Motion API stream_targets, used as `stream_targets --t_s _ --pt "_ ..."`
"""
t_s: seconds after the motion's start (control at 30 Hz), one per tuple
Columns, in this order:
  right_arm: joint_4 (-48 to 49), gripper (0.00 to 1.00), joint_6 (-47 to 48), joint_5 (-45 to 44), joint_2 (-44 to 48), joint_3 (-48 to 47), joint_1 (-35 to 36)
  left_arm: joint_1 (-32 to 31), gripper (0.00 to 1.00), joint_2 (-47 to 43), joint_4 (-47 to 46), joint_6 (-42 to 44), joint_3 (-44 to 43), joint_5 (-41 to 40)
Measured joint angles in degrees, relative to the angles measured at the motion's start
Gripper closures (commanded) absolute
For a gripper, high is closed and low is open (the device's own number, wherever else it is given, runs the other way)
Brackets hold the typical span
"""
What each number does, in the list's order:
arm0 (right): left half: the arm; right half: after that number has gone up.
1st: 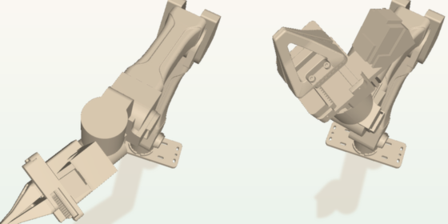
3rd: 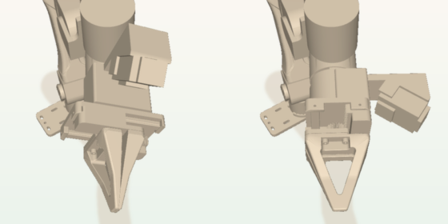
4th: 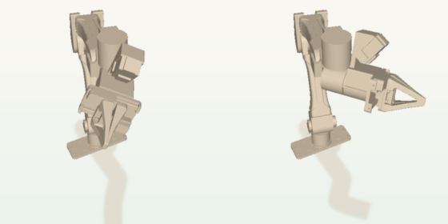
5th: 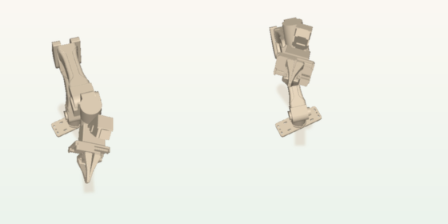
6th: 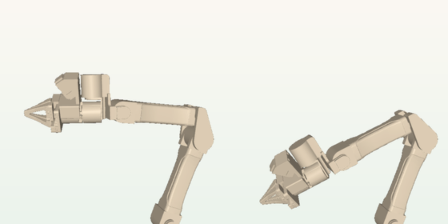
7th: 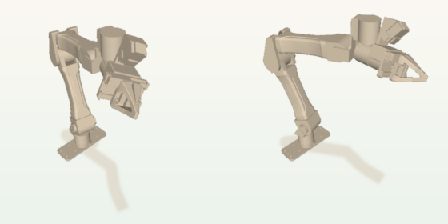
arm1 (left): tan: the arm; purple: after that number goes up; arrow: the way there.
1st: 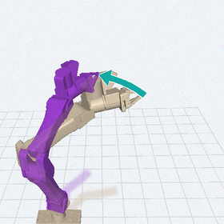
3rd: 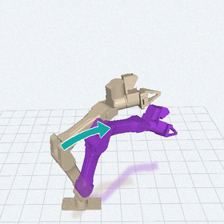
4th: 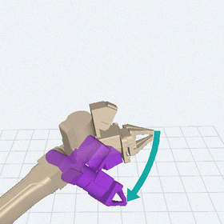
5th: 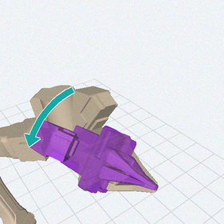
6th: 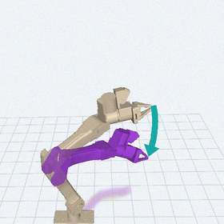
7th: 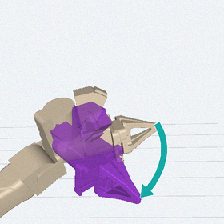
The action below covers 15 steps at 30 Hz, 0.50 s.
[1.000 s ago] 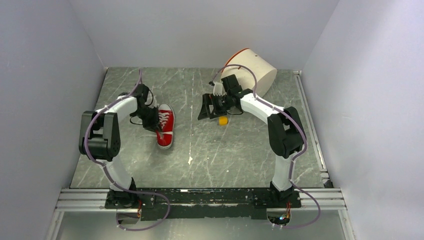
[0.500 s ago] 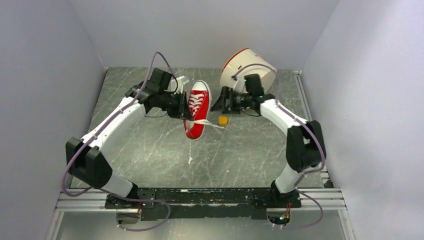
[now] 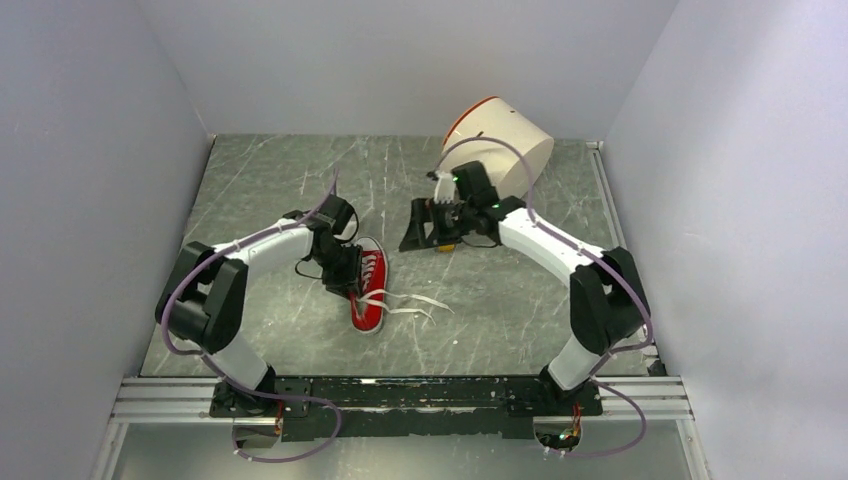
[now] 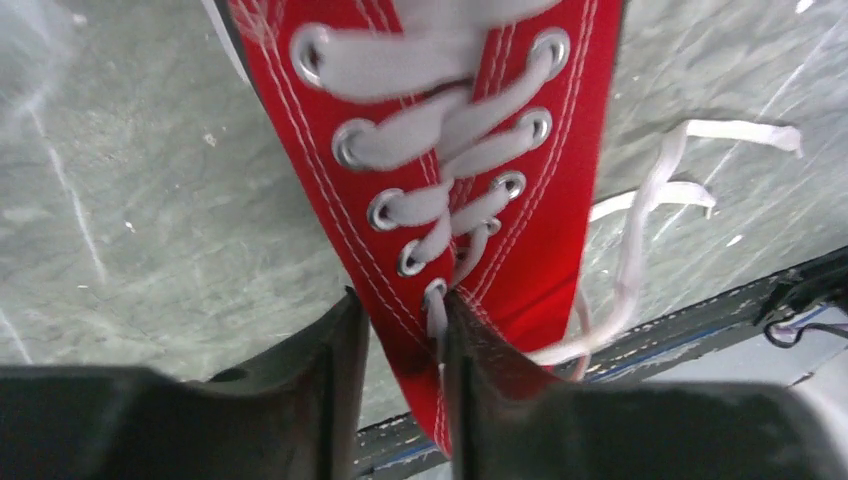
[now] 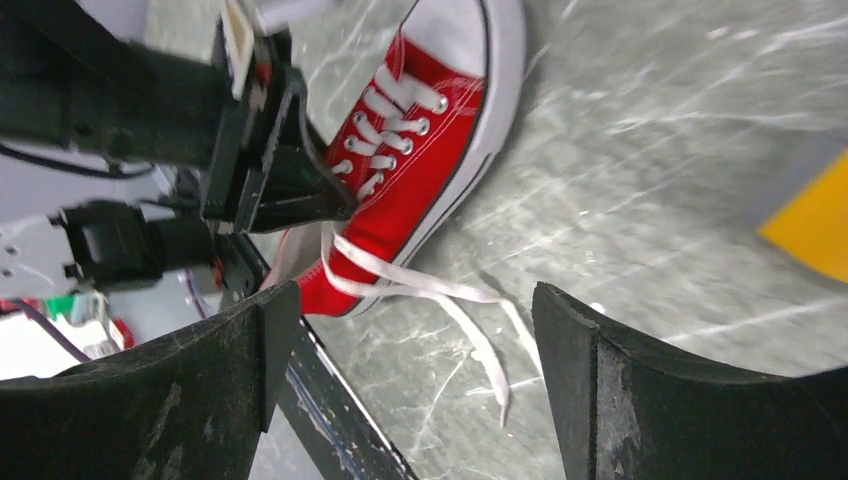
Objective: Tie the shoes
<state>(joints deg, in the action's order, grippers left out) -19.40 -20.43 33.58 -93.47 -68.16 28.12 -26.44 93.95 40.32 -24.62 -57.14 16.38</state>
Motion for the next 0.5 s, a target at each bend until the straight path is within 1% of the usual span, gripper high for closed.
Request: stream_targets --t_s 0.03,0.07,0.13,0.23,0.4,0.5 --pt "-0.33 0.11 0.46 -0.28 -0.72 0.02 1.84 0.0 0.42 0.02 0.15 0.22 0.22 -0.42" --pt "-0.52 0.11 0.85 -0.46 -1.29 0.04 3.08 -0.02 0.36 -0.15 0.07 0.17 0.04 -1.03" --pt "-1.07 0.14 1.68 -1.03 -2.6 0.15 5.62 0.0 0.28 -1.22 -0.07 0.83 -0.35 -2.43" --pt "-2.27 0.21 3.37 -2.45 -4.09 0.26 7.23 0.11 0.23 -5.99 1.42 1.77 -0.35 -5.07" --pt "-5.95 0.23 8.13 -6.36 -6.14 0.26 8.81 0.87 0.21 -14.64 6.36 3.48 -1.7 -9.22" --pt "-7.78 0.23 10.62 -7.96 -5.86 0.79 11.37 1.75 0.2 -18.25 8.68 4.22 -2.47 -10.71"
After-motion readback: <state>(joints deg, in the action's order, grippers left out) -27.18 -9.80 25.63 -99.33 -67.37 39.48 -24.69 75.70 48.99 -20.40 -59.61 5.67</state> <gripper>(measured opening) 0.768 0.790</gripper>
